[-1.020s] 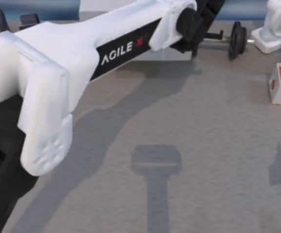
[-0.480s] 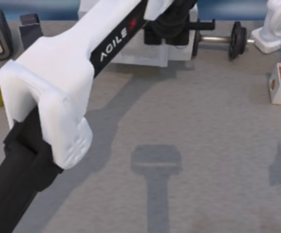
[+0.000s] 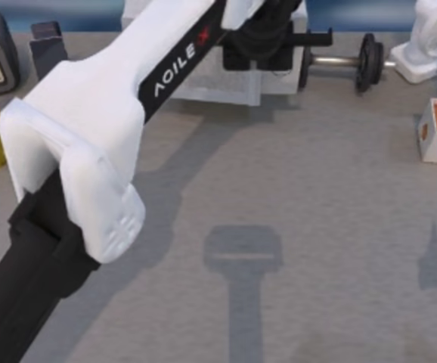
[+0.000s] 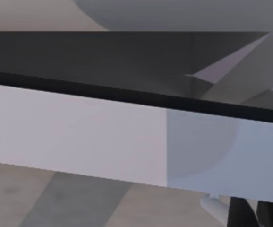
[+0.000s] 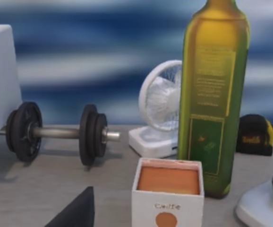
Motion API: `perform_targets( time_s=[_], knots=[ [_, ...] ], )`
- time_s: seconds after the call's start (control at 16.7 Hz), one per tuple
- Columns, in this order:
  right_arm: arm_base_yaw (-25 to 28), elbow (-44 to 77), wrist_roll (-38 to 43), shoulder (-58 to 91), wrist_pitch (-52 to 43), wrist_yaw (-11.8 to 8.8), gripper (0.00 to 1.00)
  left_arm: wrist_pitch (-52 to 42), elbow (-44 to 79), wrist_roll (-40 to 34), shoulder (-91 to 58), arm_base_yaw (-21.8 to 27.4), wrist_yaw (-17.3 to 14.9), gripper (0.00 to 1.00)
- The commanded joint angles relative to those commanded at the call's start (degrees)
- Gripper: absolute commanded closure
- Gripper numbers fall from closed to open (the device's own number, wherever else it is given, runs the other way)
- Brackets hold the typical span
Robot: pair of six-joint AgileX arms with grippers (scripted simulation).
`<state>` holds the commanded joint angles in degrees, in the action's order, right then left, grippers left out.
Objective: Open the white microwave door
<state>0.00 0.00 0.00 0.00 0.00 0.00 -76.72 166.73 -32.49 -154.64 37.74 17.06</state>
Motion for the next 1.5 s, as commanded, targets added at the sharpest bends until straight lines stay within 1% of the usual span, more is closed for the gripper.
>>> perform_targets(
  time_s=[1.32, 1.5],
  knots=[
    [0.0, 0.0, 0.0, 0.0, 0.0, 0.0, 0.0, 0.16, -0.26, -0.13, -0.58, 0.52, -0.2, 1.0],
    [0.0, 0.0, 0.0, 0.0, 0.0, 0.0, 0.0, 2.73, -4.3, 0.75, 2.18, 0.26, -0.3, 1.0]
  ],
)
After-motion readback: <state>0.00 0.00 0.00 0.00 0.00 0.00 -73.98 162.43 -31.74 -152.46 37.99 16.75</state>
